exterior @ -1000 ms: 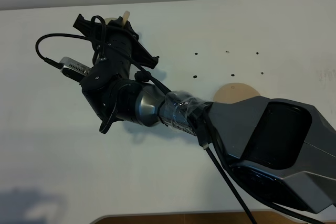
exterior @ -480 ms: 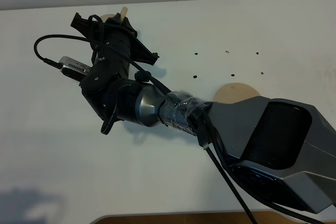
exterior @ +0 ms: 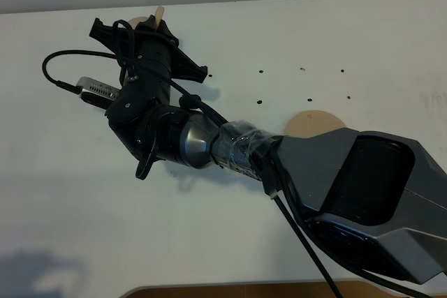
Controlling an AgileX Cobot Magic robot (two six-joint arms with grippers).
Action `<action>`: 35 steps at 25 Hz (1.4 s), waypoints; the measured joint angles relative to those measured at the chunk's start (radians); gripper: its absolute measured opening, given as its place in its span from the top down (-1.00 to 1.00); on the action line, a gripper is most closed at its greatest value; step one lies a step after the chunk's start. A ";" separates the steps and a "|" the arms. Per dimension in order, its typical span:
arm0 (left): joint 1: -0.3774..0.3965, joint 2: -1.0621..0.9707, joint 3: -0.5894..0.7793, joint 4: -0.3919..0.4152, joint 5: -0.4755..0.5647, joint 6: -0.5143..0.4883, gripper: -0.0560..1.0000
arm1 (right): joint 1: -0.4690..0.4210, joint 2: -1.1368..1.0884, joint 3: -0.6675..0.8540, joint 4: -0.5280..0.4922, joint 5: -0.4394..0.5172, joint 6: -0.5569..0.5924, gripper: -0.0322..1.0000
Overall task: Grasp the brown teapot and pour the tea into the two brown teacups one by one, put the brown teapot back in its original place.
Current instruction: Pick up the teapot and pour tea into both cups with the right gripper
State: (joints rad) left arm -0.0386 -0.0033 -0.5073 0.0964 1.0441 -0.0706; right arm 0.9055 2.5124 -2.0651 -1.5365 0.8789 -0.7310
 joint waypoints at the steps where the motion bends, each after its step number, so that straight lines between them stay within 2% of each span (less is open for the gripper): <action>1: 0.000 0.000 0.000 0.000 0.000 0.000 0.06 | 0.000 0.000 0.000 0.000 0.000 -0.001 0.70; 14: 0.000 0.000 0.000 0.000 0.000 0.000 0.06 | 0.000 0.000 0.000 0.020 0.002 -0.005 0.70; 22: 0.000 0.000 0.000 0.000 0.000 0.000 0.06 | 0.000 0.000 0.000 0.185 0.027 0.024 0.70; 30: 0.000 0.000 0.000 0.000 0.000 0.000 0.06 | 0.000 -0.001 0.000 0.338 0.069 0.176 0.70; 35: 0.000 0.000 0.000 0.000 0.000 0.000 0.06 | 0.000 -0.009 -0.070 0.504 0.189 0.204 0.70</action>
State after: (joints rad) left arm -0.0386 -0.0033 -0.5073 0.0964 1.0441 -0.0706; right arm 0.9055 2.5031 -2.1352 -1.0323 1.0680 -0.5268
